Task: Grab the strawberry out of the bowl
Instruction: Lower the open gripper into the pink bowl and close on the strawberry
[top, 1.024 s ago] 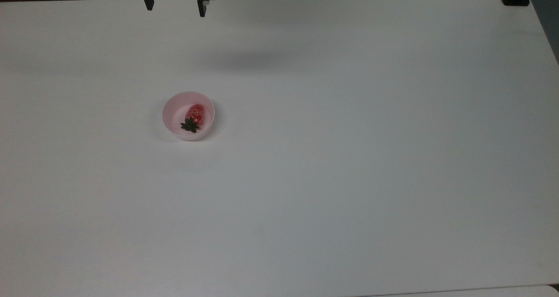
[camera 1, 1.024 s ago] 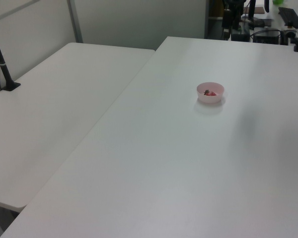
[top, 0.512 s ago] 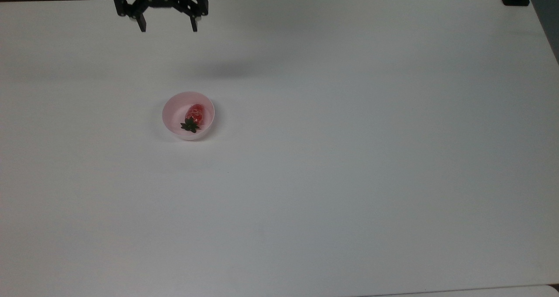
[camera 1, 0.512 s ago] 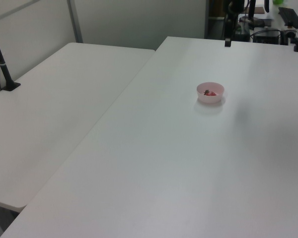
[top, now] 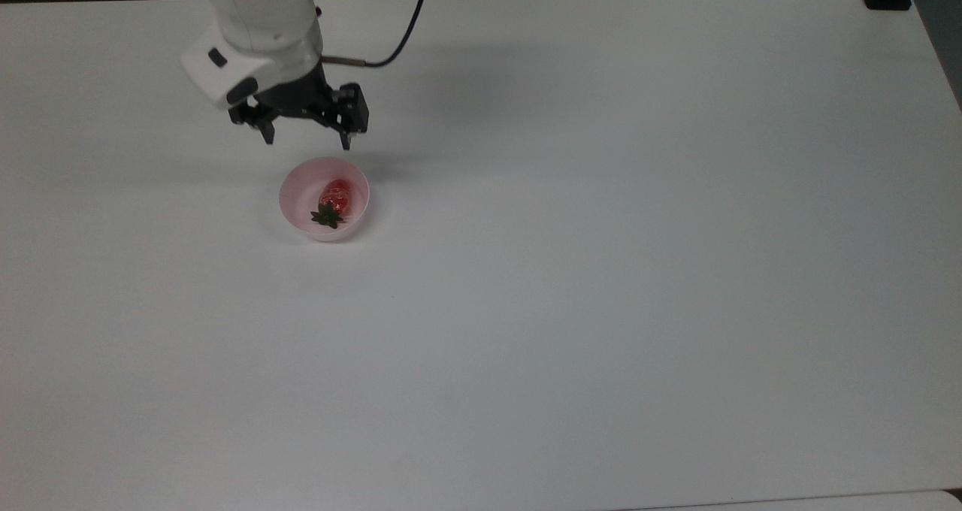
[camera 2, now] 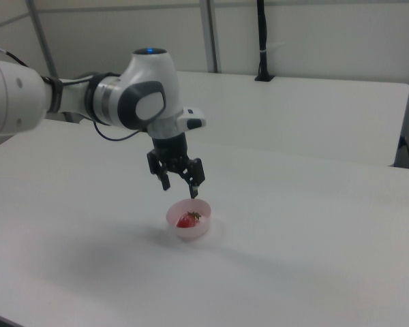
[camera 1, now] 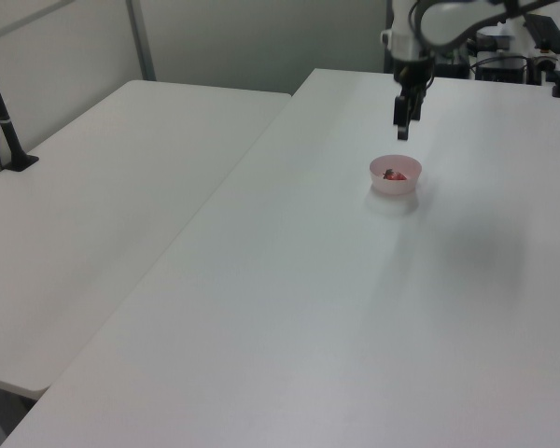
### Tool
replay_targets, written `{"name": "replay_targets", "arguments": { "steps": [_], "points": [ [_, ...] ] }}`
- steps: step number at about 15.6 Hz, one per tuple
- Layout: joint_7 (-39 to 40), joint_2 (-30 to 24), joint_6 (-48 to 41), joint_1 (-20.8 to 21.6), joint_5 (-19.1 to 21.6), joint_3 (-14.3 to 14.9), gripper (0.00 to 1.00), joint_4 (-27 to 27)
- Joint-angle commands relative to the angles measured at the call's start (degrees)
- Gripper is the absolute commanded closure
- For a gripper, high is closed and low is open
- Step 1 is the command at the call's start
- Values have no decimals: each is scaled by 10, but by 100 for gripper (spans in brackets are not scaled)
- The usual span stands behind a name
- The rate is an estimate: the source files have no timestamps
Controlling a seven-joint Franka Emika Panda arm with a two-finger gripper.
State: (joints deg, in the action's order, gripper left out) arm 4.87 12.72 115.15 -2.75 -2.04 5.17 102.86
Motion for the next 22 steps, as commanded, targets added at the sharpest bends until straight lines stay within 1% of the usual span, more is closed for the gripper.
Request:
{"name": "replay_targets", "arguments": {
  "steps": [1, 2, 8, 12, 14, 17, 19, 22],
  "points": [
    [-45, 26, 47, 3, 4, 2, 34, 4],
    [-45, 36, 56, 4, 4, 2, 39, 4],
    [-45, 89, 100, 5, 4, 0, 39, 3],
    [-45, 105, 101, 7, 4, -2, 39, 3],
    [-45, 108, 101, 7, 4, -2, 40, 3],
    [-45, 107, 99, 6, 4, -2, 65, 2],
    [-44, 104, 97, 5, 4, -2, 75, 2],
    [-41, 95, 95, 1, 4, -2, 76, 0]
  ]
}}
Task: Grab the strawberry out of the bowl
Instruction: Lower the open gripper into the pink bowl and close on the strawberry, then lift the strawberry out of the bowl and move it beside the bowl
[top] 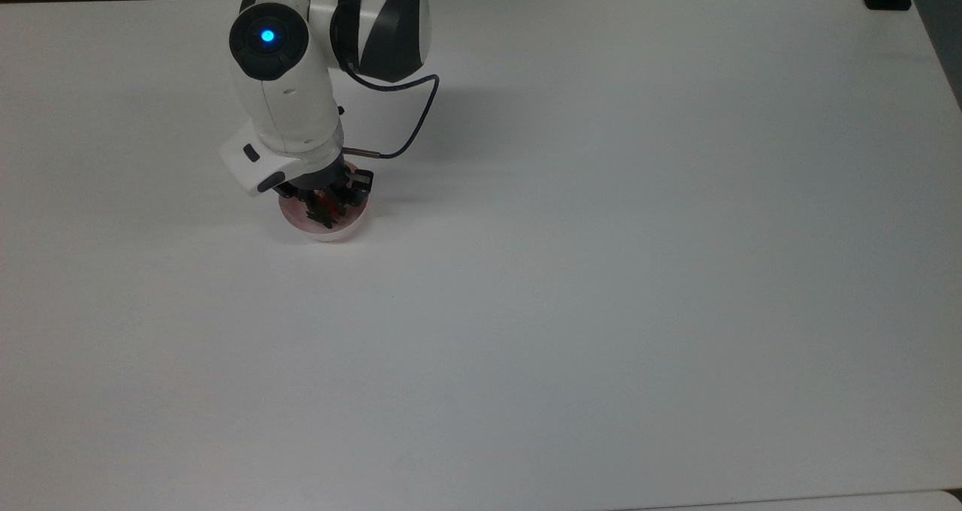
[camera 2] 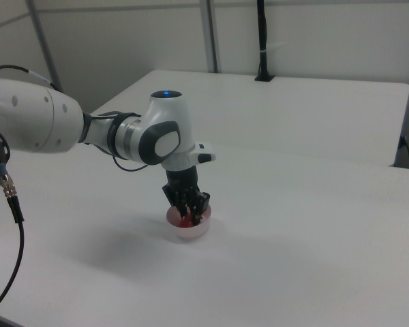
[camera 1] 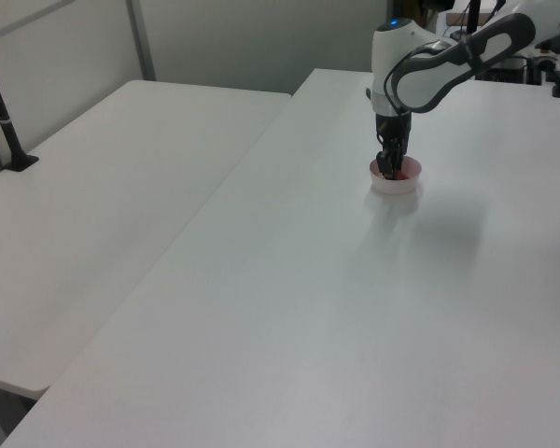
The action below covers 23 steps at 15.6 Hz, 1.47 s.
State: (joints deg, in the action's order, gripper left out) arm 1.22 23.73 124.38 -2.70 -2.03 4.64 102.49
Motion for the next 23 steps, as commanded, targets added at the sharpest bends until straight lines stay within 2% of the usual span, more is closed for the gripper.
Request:
{"name": "replay_targets", "arguments": {
  "steps": [1, 5, 9, 13, 14, 16, 21, 22, 23],
  "points": [
    [-3, -23, 2, -5, 4, 3, 76, 3],
    [11, -33, -2, -39, 4, 3, 76, -36],
    [50, -26, 2, -93, 3, 3, 76, -75],
    [105, 41, 15, -141, -1, 3, 76, -136],
    [105, 67, 30, -144, -2, 3, 76, -161],
    [103, 113, 87, -143, -5, 3, 76, -173],
    [102, 135, 126, -133, -8, 3, 70, -173],
    [99, 135, 126, -133, -6, 3, 53, -173],
    [98, 135, 125, -134, -3, 3, 11, -173]
  ]
}}
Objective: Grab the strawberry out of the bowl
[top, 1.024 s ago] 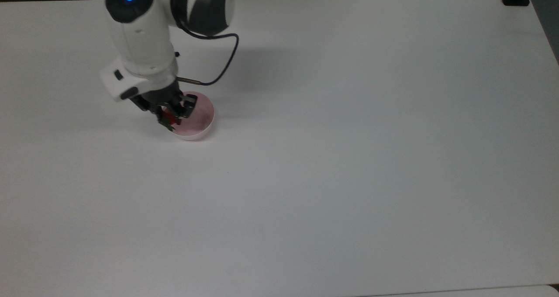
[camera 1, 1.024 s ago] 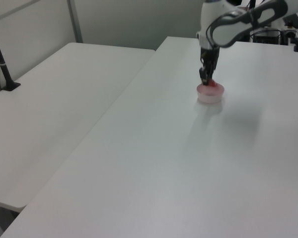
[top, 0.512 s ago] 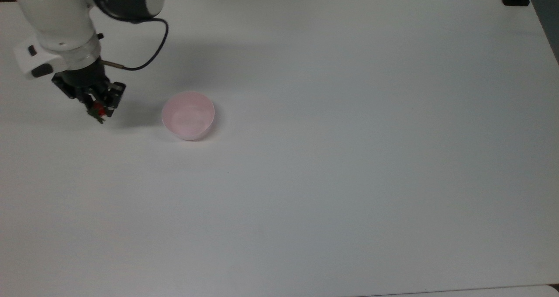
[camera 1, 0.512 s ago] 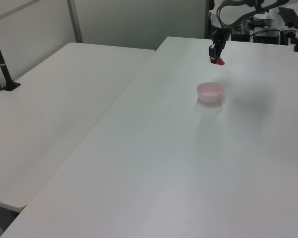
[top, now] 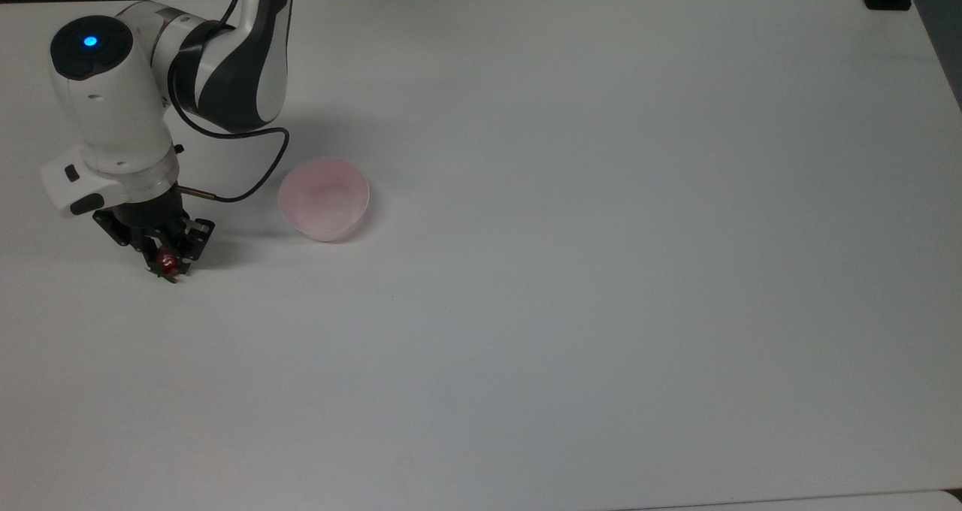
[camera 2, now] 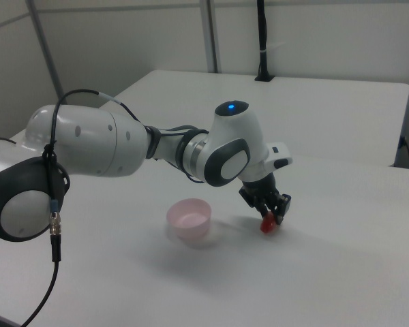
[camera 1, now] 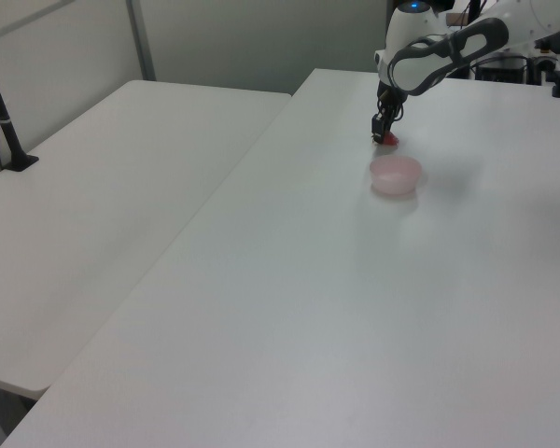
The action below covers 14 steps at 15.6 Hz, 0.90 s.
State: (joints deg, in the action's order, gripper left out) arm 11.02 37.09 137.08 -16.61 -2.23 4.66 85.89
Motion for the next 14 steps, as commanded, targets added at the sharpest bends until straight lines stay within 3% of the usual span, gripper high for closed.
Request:
{"name": "replay_targets", "arguments": {
  "steps": [1, 4, 8, 14],
  "points": [
    [-6, -4, -3, 4, 1, 3, 0, -7],
    [-18, -58, -25, 5, 2, 2, 0, -3],
    [-69, -158, -177, 9, 3, -3, 0, -4],
    [-129, -302, -424, 53, -1, -3, 0, -2]
  ]
}}
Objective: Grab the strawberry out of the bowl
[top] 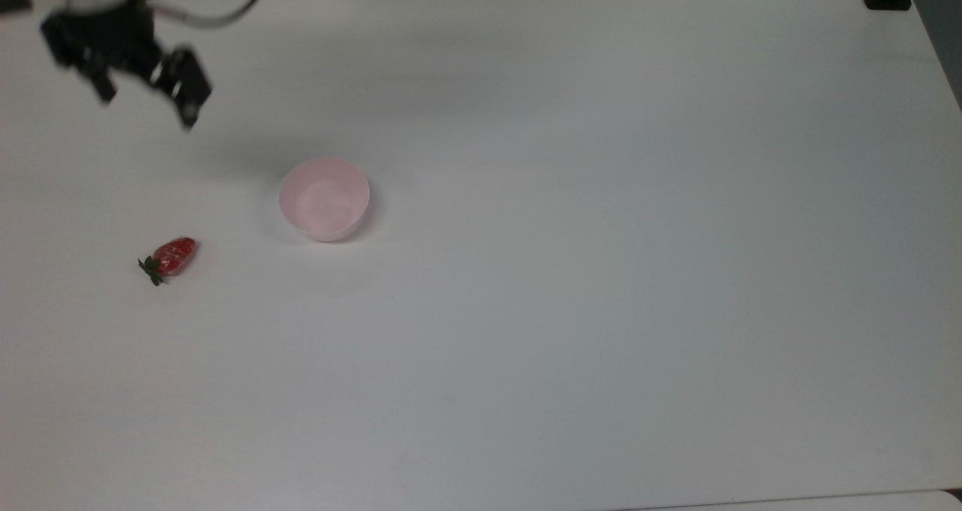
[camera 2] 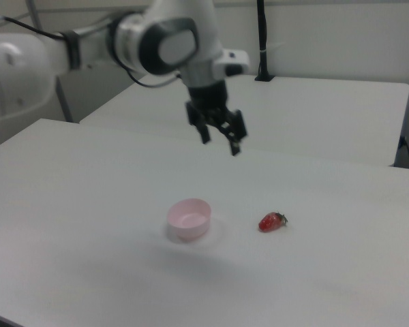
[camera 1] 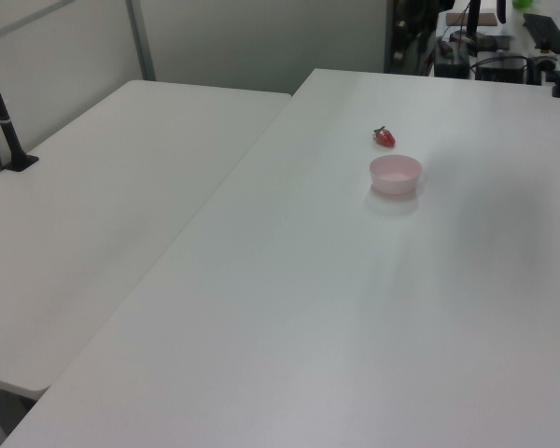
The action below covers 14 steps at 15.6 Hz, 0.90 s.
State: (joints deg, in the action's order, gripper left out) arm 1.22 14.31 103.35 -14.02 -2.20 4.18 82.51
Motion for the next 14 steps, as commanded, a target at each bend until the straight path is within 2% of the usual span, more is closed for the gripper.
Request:
{"name": "replay_targets", "arguments": {
  "steps": [1, 4, 8, 14],
  "points": [
    [-32, -93, -111, 38, -2, 3, 0, 40],
    [-52, -145, -123, 85, 4, 7, 0, 87],
    [-61, -161, -91, 137, 3, 9, 0, 130],
    [-55, -160, -38, 138, 4, 9, 0, 140]
  ]
}}
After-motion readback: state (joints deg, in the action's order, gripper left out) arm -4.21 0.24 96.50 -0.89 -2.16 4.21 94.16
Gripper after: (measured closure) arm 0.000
